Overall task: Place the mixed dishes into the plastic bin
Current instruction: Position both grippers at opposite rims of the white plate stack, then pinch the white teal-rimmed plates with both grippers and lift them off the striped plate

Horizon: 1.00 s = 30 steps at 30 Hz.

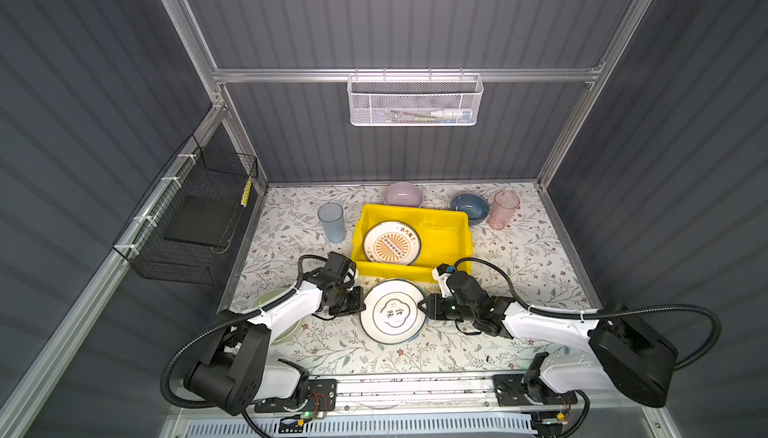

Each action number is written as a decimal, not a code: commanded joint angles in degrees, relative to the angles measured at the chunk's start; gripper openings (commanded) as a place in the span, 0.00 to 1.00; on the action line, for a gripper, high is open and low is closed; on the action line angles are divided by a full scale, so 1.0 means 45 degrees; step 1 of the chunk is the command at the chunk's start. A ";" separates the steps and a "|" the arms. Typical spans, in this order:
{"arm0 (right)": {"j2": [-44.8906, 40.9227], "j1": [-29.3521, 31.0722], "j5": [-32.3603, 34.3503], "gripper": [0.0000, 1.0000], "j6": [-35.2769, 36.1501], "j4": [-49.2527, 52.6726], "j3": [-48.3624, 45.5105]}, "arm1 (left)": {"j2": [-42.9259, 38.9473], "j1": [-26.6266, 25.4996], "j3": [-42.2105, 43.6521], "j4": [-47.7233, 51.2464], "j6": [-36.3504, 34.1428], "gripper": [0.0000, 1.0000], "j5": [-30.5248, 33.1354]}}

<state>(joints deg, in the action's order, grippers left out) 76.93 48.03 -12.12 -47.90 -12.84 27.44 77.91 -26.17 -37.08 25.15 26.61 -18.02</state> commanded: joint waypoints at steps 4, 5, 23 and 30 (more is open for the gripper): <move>0.0649 0.0205 -0.1281 0.19 -0.0097 -0.1040 0.0799 | 0.0228 -0.0172 0.0420 0.0231 0.0141 0.11 0.0337; 0.0673 0.0205 -0.1308 0.18 -0.0129 -0.1005 0.0830 | 0.0164 -0.0180 0.0416 0.0232 0.0142 0.11 0.0315; -0.0724 0.0186 -0.1440 0.02 0.0609 0.2220 0.1167 | -0.2042 -0.0180 -0.2453 0.4421 -0.0225 0.29 0.2389; -0.1579 -0.0292 -0.2352 0.00 0.2690 0.4577 0.2508 | -0.2101 -0.0091 -0.4170 0.5762 -0.0878 0.54 0.4436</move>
<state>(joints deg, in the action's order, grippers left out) 72.75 48.16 -19.11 -41.19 3.79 34.89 68.66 -27.00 -53.87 45.67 24.82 -3.40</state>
